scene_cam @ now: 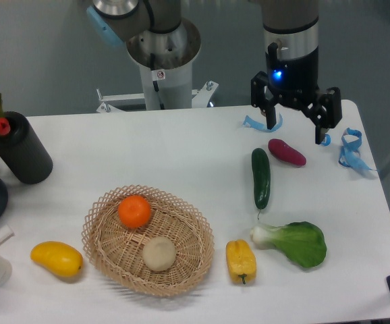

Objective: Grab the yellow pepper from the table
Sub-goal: 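Move the open gripper down toward the yellow bell pepper beside the bok choy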

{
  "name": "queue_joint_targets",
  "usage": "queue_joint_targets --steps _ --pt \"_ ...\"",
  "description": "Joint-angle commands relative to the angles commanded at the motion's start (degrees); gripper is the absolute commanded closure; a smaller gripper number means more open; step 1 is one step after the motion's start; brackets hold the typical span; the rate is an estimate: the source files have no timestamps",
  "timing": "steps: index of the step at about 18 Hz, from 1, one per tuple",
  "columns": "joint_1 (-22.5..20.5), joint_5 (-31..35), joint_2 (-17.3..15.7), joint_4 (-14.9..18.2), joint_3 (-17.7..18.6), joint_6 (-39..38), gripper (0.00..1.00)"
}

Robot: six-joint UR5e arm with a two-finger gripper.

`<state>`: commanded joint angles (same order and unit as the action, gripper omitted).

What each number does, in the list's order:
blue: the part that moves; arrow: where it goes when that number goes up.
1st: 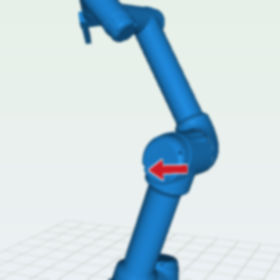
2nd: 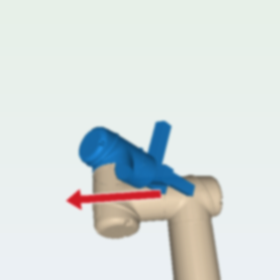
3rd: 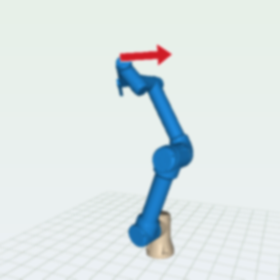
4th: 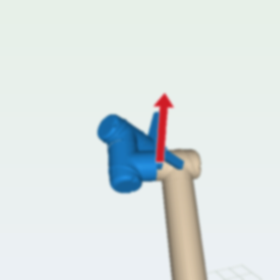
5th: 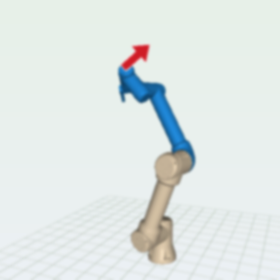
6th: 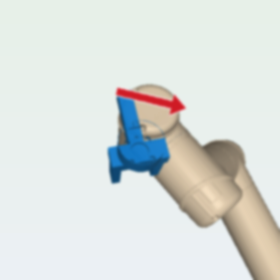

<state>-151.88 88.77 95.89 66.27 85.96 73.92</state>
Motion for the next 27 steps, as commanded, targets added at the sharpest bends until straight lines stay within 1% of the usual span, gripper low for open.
queue_joint_targets --steps 5,12,15,18,22,27 --pt "0.1 0.4 0.2 -0.5 -0.5 0.2 0.0" --pt "0.1 -0.6 0.3 -0.9 0.6 -0.5 0.0" --pt "0.2 -0.6 0.8 -1.1 0.6 -7.9 0.0" --pt "1.2 -0.9 3.0 -4.3 0.5 -10.0 0.0" --pt "1.4 -1.1 6.1 -4.9 0.4 -11.6 0.0" --pt "1.8 -1.1 11.8 -5.2 -0.5 -15.1 0.0"
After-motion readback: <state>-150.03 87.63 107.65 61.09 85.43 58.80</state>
